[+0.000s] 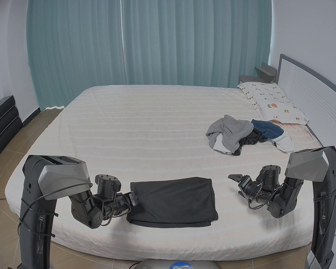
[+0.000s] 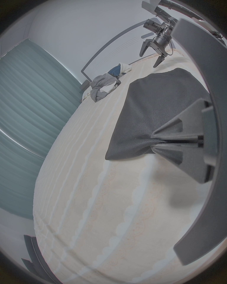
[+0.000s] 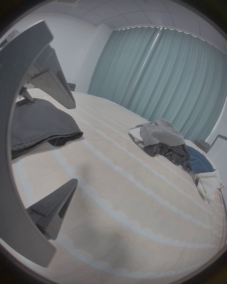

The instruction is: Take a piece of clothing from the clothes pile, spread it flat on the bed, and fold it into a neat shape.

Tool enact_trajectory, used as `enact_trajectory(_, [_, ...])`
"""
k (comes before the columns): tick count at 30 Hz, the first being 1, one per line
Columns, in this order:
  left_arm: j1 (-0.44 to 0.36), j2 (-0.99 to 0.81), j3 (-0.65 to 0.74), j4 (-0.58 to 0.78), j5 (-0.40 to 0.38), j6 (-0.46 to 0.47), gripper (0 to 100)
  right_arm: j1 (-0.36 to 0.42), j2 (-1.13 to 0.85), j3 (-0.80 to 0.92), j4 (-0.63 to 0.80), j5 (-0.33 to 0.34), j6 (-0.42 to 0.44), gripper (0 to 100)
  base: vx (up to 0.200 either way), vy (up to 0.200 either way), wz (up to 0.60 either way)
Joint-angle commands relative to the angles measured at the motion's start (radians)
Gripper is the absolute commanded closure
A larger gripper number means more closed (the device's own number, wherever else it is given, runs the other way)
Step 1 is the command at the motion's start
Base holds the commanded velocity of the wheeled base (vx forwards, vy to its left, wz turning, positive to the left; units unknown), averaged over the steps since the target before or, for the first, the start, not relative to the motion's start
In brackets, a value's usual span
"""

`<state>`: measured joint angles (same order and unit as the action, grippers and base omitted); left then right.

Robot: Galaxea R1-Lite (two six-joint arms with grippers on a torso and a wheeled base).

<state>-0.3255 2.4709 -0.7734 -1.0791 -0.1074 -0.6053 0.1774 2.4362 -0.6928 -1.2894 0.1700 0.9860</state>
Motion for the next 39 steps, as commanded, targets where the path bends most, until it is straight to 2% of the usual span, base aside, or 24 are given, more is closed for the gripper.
enact_trajectory(1, [0.0, -0.006, 0.005, -0.001, 0.002, -0.001, 100, 0.0, 0.001, 0.001, -0.001, 0.0, 0.0, 0, 0.0, 0.0, 0.0])
enact_trajectory(6, [0.003, -0.006, -0.001, 0.001, 0.025, -0.01, 100, 0.0, 0.001, 0.001, -0.001, 0.0, 0.0, 0, 0.0, 0.0, 0.0])
enact_trajectory(17, [0.003, -0.01, 0.003, -0.001, 0.025, -0.047, 100, 0.0, 0.001, 0.001, -0.001, 0.0, 0.0, 0, 0.0, 0.0, 0.0])
enact_trajectory(39, [0.008, -0.024, 0.016, -0.001, 0.029, -0.05, 100, 0.004, 0.001, -0.001, -0.001, -0.006, 0.0, 0, 0.0, 0.2, 0.0])
